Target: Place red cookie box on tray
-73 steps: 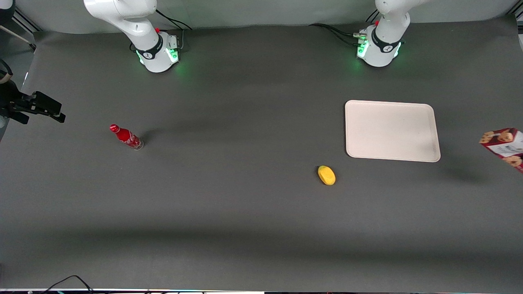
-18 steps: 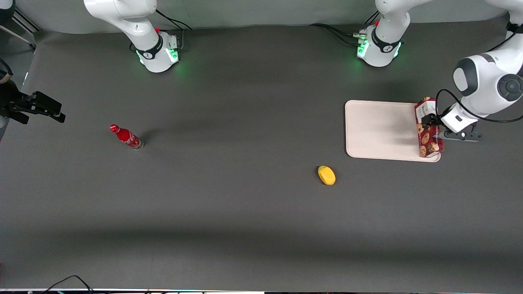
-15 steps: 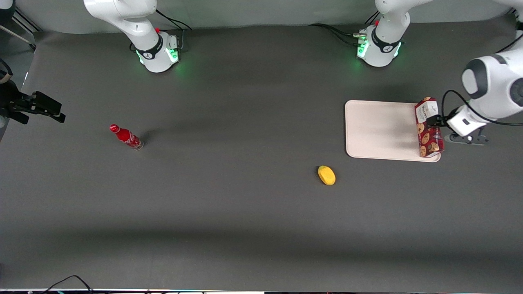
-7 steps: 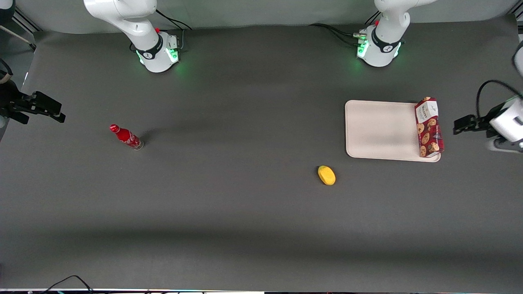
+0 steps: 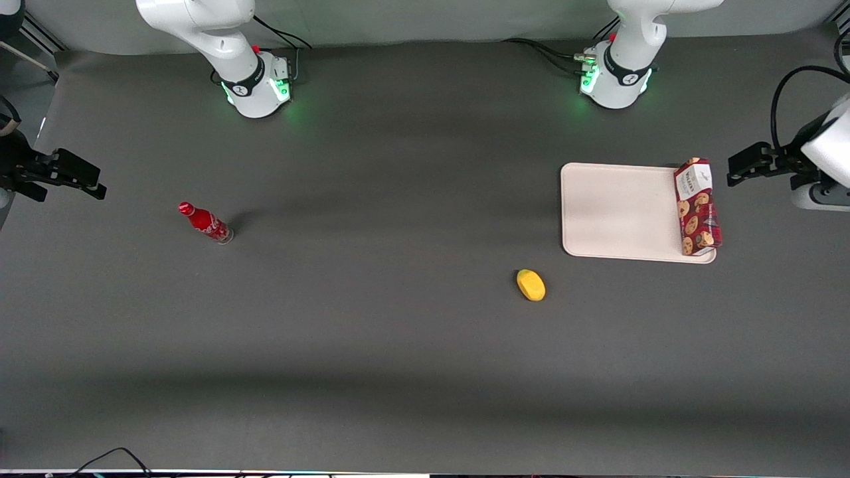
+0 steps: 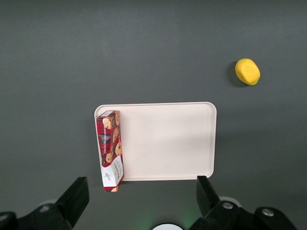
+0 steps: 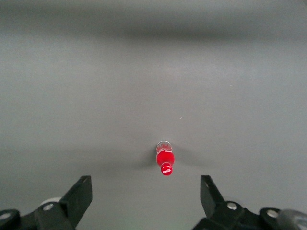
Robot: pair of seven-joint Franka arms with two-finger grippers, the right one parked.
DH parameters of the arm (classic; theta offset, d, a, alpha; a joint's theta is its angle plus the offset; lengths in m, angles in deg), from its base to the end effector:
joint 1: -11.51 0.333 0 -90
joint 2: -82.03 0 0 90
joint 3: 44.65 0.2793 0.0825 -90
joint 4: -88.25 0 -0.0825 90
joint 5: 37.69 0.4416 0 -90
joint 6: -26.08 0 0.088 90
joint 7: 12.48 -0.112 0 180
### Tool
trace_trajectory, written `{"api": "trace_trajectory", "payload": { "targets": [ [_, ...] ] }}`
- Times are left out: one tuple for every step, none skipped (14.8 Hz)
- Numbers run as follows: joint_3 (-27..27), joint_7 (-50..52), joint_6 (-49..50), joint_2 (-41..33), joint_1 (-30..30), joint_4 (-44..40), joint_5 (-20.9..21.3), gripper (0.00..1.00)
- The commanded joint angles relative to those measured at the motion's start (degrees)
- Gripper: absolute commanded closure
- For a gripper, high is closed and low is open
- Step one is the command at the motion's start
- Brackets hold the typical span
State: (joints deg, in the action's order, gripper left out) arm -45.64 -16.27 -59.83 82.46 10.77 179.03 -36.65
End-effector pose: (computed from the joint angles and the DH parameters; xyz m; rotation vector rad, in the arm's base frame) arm 0.6049 -0.0161 0.5652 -3.1183 0.1496 0.1450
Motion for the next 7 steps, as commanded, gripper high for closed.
{"api": "trace_trajectory", "payload": {
  "targets": [
    [0.7, 0.8, 1.2, 0.0, -1.9, -0.3, -1.4, 0.0],
    [0.6, 0.7, 1.2, 0.3, -1.9, -0.3, -1.4, 0.0],
    [0.5, 0.6, 1.0, 0.4, -2.0, -0.6, -1.5, 0.0],
    [0.1, 0.6, 0.9, 0.6, -2.2, -0.8, -1.4, 0.0],
    [-1.5, 1.8, 0.5, 0.8, -2.2, -1.1, -1.1, 0.0],
    [-1.9, 1.8, 0.8, 1.1, -2.1, -1.3, -1.0, 0.0],
    [-1.9, 1.5, 1.0, 1.2, -2.0, -1.3, -1.2, 0.0]
  ]
}}
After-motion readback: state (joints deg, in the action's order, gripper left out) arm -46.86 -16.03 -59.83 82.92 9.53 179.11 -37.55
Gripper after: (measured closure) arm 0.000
